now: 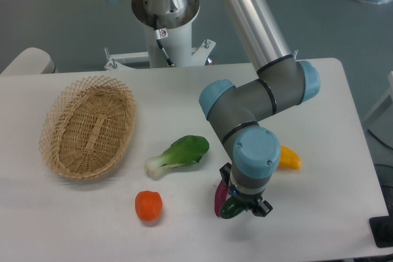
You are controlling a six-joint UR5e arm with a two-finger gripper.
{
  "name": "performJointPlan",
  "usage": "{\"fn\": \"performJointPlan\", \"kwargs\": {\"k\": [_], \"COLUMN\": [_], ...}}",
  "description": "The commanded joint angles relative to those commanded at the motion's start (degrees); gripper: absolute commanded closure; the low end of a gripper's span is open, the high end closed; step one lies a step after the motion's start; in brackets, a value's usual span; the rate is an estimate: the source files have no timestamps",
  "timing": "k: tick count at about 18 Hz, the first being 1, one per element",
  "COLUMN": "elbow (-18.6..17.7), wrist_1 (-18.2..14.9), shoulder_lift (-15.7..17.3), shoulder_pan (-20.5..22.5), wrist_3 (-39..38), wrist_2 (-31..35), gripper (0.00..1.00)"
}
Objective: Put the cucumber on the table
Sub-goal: 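Lift the green cucumber with the gripper away from the purple eggplant, then carry the held cucumber up toward the yellow pepper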
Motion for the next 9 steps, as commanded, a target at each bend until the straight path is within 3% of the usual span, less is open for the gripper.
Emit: {"fn": "performJointPlan", "kwargs": {"k": [3, 9], "elbow": [-1.0, -8.5], "wrist_1": [-2.4, -3.1], "shoulder_lift": [1.0, 6.1], "shoulder_pan": [0.4, 5.7], "wrist_3": [-0.8, -1.0], "wrist_2": [0.0, -0.1], "gripper": [0.93, 0.94]}}
